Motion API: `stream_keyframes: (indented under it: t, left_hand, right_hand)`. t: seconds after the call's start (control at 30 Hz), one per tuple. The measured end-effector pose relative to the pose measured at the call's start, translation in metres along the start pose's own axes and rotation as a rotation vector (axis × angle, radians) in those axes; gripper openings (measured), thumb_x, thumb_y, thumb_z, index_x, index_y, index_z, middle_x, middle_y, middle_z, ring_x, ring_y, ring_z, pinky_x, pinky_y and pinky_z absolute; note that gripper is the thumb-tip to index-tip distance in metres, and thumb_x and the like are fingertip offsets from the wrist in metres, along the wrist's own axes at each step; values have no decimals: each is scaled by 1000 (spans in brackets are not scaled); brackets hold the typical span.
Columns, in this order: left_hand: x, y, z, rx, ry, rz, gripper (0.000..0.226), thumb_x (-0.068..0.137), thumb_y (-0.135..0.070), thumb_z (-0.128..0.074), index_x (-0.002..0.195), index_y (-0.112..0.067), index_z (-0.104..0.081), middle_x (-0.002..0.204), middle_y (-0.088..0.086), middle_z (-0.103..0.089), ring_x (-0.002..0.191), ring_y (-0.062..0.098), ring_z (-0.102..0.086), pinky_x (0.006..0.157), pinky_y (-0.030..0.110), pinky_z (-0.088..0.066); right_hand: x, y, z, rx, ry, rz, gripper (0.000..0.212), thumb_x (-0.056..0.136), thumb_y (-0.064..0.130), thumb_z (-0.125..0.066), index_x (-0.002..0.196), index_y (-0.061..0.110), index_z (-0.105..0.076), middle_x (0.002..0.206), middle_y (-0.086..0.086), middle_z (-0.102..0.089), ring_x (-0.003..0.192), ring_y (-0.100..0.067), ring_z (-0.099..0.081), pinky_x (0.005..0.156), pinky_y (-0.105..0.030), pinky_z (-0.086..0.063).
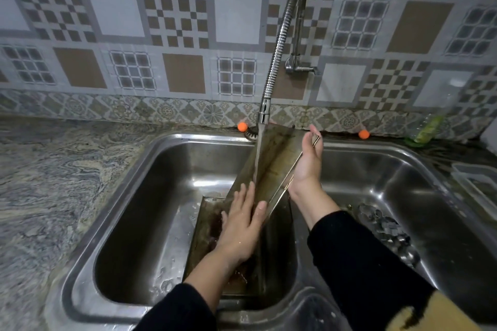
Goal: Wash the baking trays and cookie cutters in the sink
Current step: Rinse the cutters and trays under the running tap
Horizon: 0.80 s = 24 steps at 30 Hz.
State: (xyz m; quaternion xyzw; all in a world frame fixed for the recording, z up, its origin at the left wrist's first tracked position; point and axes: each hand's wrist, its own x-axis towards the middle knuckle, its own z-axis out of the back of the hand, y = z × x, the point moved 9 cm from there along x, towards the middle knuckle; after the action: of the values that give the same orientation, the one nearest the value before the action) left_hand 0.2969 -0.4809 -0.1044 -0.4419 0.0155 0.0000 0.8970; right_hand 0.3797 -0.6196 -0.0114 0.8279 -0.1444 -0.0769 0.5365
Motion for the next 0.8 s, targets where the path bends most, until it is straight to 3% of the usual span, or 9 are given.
stream_keyframes:
  t: [0.07, 0.13, 0.2, 0.27, 0.37, 0.43, 0.5, 0.6, 0.8]
  left_hand:
    - [-2, -20, 7, 120, -20, -134, 81, 84, -75, -29, 150, -42, 5, 160, -15, 7, 146, 7, 8, 121, 46, -5]
    - [-1, -38, 17, 260, -71, -245, 85, 91, -51, -50, 147, -46, 13, 161, -13, 1, 148, 14, -3, 119, 43, -21]
    - [-3, -60, 29, 324, -172, -387, 90, 93, -20, -53, 144, -53, 15, 161, -11, -9, 146, 18, -20, 104, 41, -43]
    - [-7, -83, 38, 371, -254, -498, 94, 92, -2, -49, 144, -57, 8, 160, -8, -17, 140, 20, -34, 88, 33, -51]
    - [-8, -112, 49, 403, -332, -530, 100, 82, 9, -47, 146, -53, -3, 158, -8, -23, 115, 26, -58, 66, 26, -44]
    - [-7, -129, 57, 337, -364, -507, 101, 81, 10, -51, 147, -51, -4, 155, -10, -30, 103, 27, -63, 70, 29, -51]
    - [-6, -149, 63, 200, -383, -530, 99, 82, 12, -52, 147, -49, -8, 148, -8, -41, 109, 23, -61, 86, 37, -54]
    - [0, -171, 59, -95, -341, -527, 86, 86, 13, -46, 148, -41, -23, 142, -13, -45, 126, 2, -47, 103, 16, -41]
    - [6, -169, 6, -428, -175, -417, 59, 98, -6, -47, 149, -28, -27, 129, -36, -41, 106, -33, -39, 88, -6, -32]
  right_hand:
    - [6, 7, -2, -9, -28, -8, 32, 101, 36, -39, 132, 31, -45, 148, 3, -37, 127, -15, -34, 97, -36, -28]
    - [11, 16, -4, -30, -35, -7, 34, 101, 37, -38, 135, 32, -43, 150, 3, -33, 127, -15, -33, 98, -38, -28]
    - [16, 26, -6, -33, -25, -20, 38, 100, 39, -39, 138, 34, -39, 152, 2, -30, 133, -18, -32, 105, -42, -30]
    - [23, 32, -10, 5, 9, -75, 48, 97, 43, -44, 143, 33, -32, 150, 0, -34, 135, -22, -35, 108, -43, -32]
    - [33, 46, -13, -13, 125, -111, 63, 85, 60, -53, 139, 31, -42, 135, 2, -52, 124, -21, -50, 103, -44, -40]
    - [37, 53, -8, -106, 193, -92, 65, 87, 67, -43, 140, 29, -43, 139, -1, -51, 127, -23, -48, 105, -45, -39]
    - [42, 52, 13, -261, 163, -62, 59, 95, 60, -31, 146, 28, -35, 149, -1, -39, 136, -23, -36, 109, -43, -30]
    - [41, 41, 53, -504, 123, -66, 52, 98, 52, -34, 147, 37, -26, 155, 1, -26, 141, -23, -27, 111, -44, -25]
    - [41, 37, 129, -713, 73, -123, 61, 94, 38, -54, 148, 31, -27, 157, -4, -12, 142, -28, -23, 112, -45, -26]
